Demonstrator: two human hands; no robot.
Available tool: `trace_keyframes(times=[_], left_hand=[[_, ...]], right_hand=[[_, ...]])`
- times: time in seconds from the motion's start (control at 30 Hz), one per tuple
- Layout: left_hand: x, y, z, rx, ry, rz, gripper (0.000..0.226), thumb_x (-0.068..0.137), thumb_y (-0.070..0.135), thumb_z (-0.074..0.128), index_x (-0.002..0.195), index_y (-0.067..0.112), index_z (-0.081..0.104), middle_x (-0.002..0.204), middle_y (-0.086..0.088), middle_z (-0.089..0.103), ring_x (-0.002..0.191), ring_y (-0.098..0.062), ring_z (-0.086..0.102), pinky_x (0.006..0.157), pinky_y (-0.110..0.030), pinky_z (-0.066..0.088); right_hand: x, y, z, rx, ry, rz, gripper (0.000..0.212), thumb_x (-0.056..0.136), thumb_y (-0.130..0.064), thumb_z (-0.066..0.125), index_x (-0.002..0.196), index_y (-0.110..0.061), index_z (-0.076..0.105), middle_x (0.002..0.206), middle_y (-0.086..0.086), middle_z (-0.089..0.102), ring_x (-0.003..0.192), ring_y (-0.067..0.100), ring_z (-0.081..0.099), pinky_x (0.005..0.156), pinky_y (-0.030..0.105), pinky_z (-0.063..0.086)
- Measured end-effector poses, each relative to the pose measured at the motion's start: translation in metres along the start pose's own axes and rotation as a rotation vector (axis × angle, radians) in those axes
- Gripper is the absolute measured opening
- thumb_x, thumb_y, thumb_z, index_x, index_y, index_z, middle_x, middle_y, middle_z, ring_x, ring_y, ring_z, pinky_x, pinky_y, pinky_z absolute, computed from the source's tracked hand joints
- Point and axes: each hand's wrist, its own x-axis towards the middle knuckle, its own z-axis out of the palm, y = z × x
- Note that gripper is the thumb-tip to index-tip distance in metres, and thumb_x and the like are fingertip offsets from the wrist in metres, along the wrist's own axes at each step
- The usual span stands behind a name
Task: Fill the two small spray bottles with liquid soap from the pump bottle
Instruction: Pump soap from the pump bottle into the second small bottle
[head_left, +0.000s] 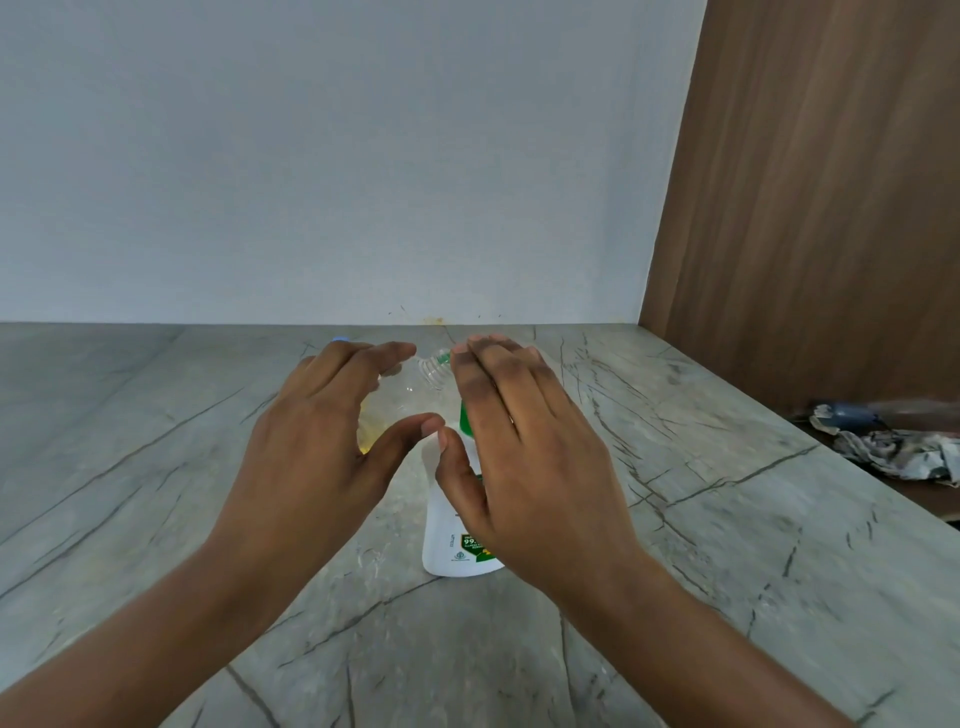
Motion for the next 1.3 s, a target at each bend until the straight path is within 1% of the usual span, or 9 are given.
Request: trace_keyframes(times=[0.07,0.2,0.33,0.43,0.57,0.73,1.0,1.13,1.3], left_hand=[[0.000,0.000,0.001,-0.005,0.000,-0.001,0.052,0.078,0.051,0.055,0.118,0.018,0.058,0.103,0.002,0.061,0.090,-0.017,0.059,0.069,-0.023,0.038],[-0.004,-0.003,0.003,-0.009,-0.009,0.012,0.053,0.080,0.056,0.048,0.119,0.021,0.057,0.103,0.013,0.054,0.091,-0.002,0.049,0.071,-0.009,0.033],[-0.009,-0.006,0.006,0.014,-0.020,0.032,0.051,0.081,0.054,0.047,0.119,0.022,0.056,0.102,0.015,0.051,0.089,0.003,0.040,0.068,-0.007,0.029],[-0.010,-0.007,0.009,0.000,-0.027,0.027,0.050,0.081,0.053,0.047,0.119,0.022,0.056,0.102,0.017,0.049,0.088,-0.001,0.045,0.068,-0.007,0.031],[-0.012,-0.008,0.009,0.001,-0.033,0.013,0.049,0.081,0.053,0.048,0.119,0.023,0.056,0.103,0.012,0.055,0.090,-0.005,0.051,0.068,-0.006,0.030],[-0.010,-0.006,0.007,-0.002,-0.037,0.008,0.051,0.081,0.054,0.046,0.120,0.022,0.056,0.105,0.008,0.058,0.092,-0.011,0.056,0.071,-0.007,0.031],[-0.002,-0.005,0.003,-0.023,-0.005,0.009,0.053,0.080,0.056,0.046,0.119,0.021,0.057,0.105,0.006,0.059,0.091,-0.011,0.056,0.072,-0.007,0.032],[-0.001,-0.004,0.001,-0.021,-0.009,0.019,0.054,0.079,0.056,0.052,0.120,0.020,0.057,0.107,0.006,0.059,0.093,-0.011,0.055,0.073,-0.007,0.031],[-0.002,-0.004,0.002,-0.016,-0.006,0.030,0.052,0.081,0.055,0.047,0.120,0.021,0.056,0.106,0.005,0.058,0.093,-0.013,0.057,0.073,-0.008,0.031]], right_hand=[[-0.001,0.000,0.000,0.018,0.016,0.009,0.045,0.088,-0.025,0.054,0.123,0.003,0.057,0.120,0.016,0.059,0.115,0.027,0.052,0.101,0.031,0.040],[-0.006,-0.001,0.000,0.054,0.020,0.015,0.044,0.087,-0.025,0.054,0.122,0.002,0.058,0.119,0.015,0.060,0.115,0.026,0.052,0.099,0.030,0.042],[-0.013,-0.005,0.002,0.089,0.013,0.036,0.043,0.085,-0.021,0.056,0.122,0.002,0.058,0.119,0.014,0.059,0.116,0.025,0.050,0.099,0.030,0.042],[-0.013,-0.004,0.004,0.099,0.031,0.039,0.041,0.085,-0.019,0.052,0.120,0.002,0.059,0.117,0.013,0.060,0.115,0.025,0.050,0.098,0.029,0.042],[-0.013,-0.005,0.005,0.107,0.019,0.042,0.042,0.083,-0.018,0.055,0.120,0.002,0.059,0.118,0.014,0.060,0.116,0.025,0.050,0.098,0.030,0.043],[-0.010,-0.004,0.000,0.095,0.004,0.034,0.045,0.085,-0.025,0.052,0.121,0.001,0.058,0.119,0.013,0.060,0.115,0.024,0.053,0.094,0.029,0.046],[0.002,-0.005,-0.006,0.096,0.025,0.057,0.043,0.086,-0.028,0.049,0.118,0.000,0.061,0.116,0.011,0.062,0.112,0.024,0.056,0.091,0.027,0.046],[0.004,-0.003,-0.009,0.083,0.050,0.052,0.042,0.086,-0.029,0.049,0.115,-0.003,0.063,0.113,0.008,0.064,0.109,0.021,0.058,0.088,0.023,0.045],[0.000,-0.003,-0.006,0.076,0.104,0.053,0.040,0.084,-0.025,0.056,0.115,-0.001,0.063,0.113,0.010,0.064,0.111,0.022,0.056,0.092,0.024,0.042]])
